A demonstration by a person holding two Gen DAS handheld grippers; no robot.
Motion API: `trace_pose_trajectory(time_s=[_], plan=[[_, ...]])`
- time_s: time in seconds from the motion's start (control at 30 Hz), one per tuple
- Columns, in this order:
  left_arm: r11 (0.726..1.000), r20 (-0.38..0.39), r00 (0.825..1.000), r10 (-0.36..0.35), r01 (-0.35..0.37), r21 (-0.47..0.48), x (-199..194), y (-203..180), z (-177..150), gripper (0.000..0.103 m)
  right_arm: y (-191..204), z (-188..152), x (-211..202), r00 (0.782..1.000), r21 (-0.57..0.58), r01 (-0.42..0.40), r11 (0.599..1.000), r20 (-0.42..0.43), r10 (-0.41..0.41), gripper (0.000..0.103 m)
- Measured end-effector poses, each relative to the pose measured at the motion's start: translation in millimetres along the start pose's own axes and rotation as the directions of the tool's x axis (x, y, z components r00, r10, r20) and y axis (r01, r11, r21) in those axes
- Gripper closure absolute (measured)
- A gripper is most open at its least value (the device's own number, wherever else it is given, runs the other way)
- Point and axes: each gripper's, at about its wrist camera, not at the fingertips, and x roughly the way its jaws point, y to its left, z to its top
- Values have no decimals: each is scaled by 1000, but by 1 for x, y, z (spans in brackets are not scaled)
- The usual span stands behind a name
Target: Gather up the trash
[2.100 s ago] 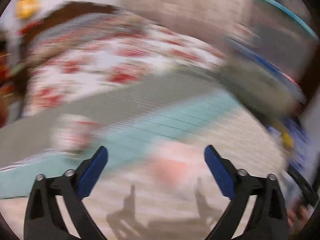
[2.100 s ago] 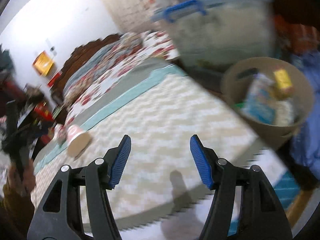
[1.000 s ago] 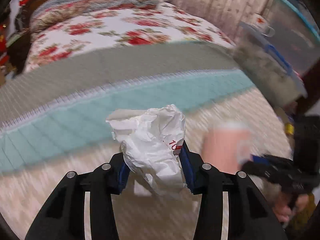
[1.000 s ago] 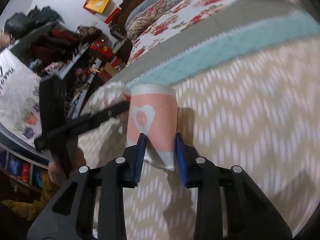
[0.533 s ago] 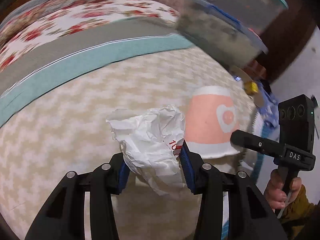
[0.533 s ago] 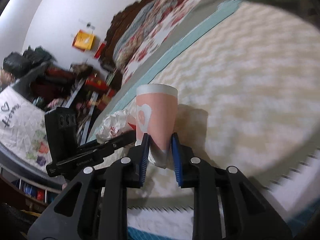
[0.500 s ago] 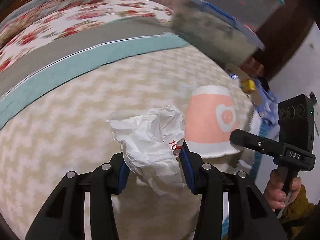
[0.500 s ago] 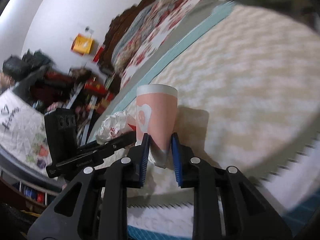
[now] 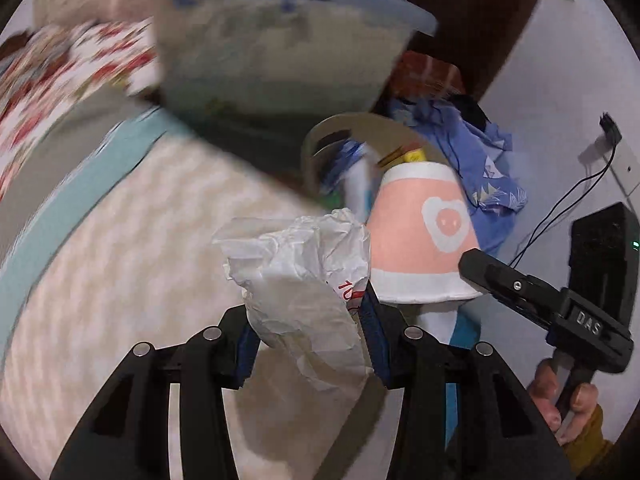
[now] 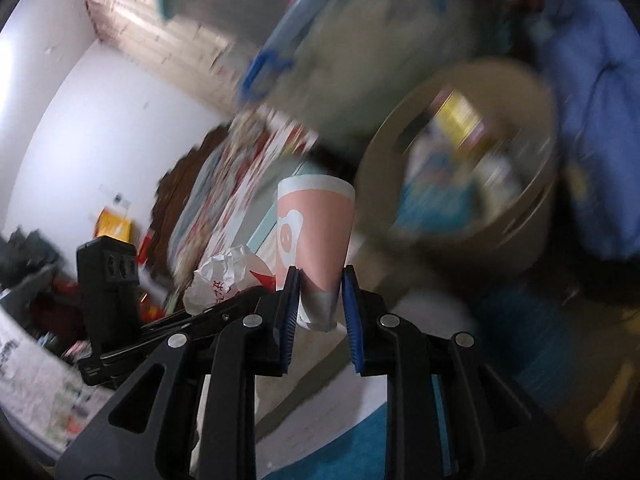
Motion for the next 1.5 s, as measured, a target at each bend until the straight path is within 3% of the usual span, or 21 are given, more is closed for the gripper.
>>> trace_pose_trajectory(time_s=[0.1,0.23,0.33,0.4,0.43,0.47,0.57,0.77,0.9,1.03,1.27,1.5], plan=[[999,-21,1000,-12,12,37,33,-21,37,60,-18,21,-7,996,-4,64,998,60,-63,79],[997,-47,999,-5,8,71,78,-38,78,59,-27,41,3,984,-55,163,985,74,-159,78],[997,-68,998,6,0,80,104,-42,94,54,-30,45,18,969,-124,247,961,48,-243,69],[996,-85,996,29,-22,82,119,-41,100,30,-35,49,26,957,-159,290,944,51,-285,59],[996,-94,995,43,-35,84,124,-40,101,26,-36,49,27,954,-169,301,939,55,-296,47],[994,-88,995,55,-46,94,127,-40,103,24,-34,49,26,949,-178,316,932,72,-308,40],[993,-79,994,72,-64,98,120,-36,104,23,-26,45,21,942,-198,333,922,119,-315,38],[996,32,998,45,-47,74,69,-31,100,18,-12,35,10,931,-226,353,908,178,-318,36],[1000,98,995,-8,6,16,25,-20,84,18,-5,23,-11,919,-213,368,905,233,-319,36],[1000,134,991,-10,10,-1,-6,-18,53,16,3,4,-32,916,-185,366,912,247,-317,36],[998,144,988,63,-67,19,-37,-21,-21,13,9,-43,-47,933,-105,340,935,159,-322,34],[980,134,972,195,-199,23,-70,-15,-84,9,28,-84,-48,948,-90,313,945,79,-307,33]])
